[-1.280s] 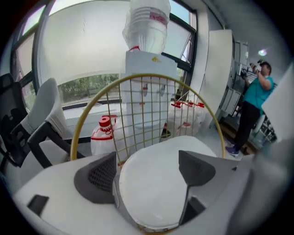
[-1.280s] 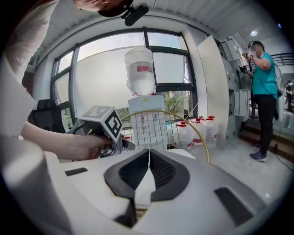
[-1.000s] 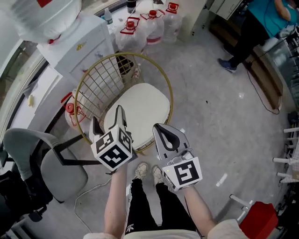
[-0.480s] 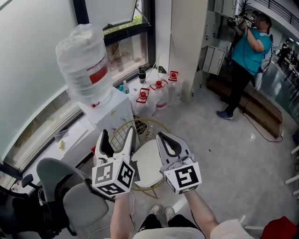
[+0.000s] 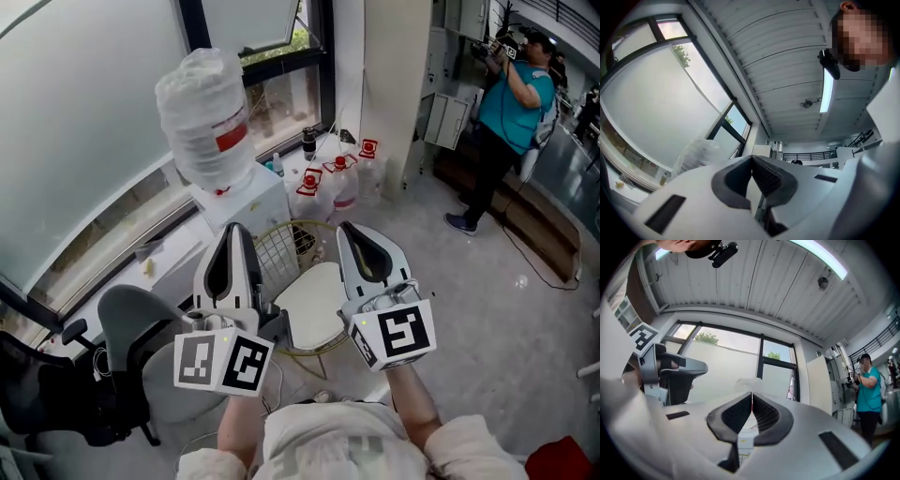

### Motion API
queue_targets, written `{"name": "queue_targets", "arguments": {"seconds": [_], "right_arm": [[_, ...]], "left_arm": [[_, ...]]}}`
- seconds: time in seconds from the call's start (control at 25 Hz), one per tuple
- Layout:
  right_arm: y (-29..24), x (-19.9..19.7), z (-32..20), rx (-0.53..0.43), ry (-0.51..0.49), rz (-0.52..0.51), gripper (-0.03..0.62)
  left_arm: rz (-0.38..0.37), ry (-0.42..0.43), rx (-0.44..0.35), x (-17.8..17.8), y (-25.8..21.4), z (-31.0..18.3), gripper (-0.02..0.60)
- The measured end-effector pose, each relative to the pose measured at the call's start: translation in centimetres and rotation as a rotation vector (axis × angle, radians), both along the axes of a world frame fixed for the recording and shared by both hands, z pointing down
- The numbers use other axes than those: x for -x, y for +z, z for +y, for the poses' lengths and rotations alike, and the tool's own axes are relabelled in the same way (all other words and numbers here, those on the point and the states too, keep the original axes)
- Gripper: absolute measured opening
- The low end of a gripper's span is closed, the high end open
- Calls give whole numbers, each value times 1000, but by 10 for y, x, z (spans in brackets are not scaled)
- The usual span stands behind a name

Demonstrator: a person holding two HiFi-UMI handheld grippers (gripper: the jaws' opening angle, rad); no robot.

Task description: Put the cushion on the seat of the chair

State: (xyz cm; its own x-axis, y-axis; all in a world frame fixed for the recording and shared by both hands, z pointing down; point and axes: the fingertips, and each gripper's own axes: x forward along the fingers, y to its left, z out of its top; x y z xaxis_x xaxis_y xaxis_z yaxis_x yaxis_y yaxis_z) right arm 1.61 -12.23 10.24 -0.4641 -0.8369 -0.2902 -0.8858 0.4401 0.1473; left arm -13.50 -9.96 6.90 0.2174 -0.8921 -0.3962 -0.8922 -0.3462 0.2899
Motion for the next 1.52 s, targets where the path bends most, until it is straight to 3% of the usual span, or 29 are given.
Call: {"name": "queue_targets", "arguments": {"seconds": [0.24,0.4,0.6,0.84,1.52], "right_arm": [[11,20,23,3,-57,42,18],[25,26,26,12,-86,93,18],[26,22,29,41,-97,81,18],[16,12,31,42,-84,33,18],[14,-1,40,24,-37,50,17]], "left_arm": [[-46,-38,12,4,16,22,15],[-55,-15,45,-3,28,24,15],[-86,-56,2,-5,19,36,14],[-114,-65,-10,-10,14,41,12],[-98,-24,14,-20,19,41,14]]}}
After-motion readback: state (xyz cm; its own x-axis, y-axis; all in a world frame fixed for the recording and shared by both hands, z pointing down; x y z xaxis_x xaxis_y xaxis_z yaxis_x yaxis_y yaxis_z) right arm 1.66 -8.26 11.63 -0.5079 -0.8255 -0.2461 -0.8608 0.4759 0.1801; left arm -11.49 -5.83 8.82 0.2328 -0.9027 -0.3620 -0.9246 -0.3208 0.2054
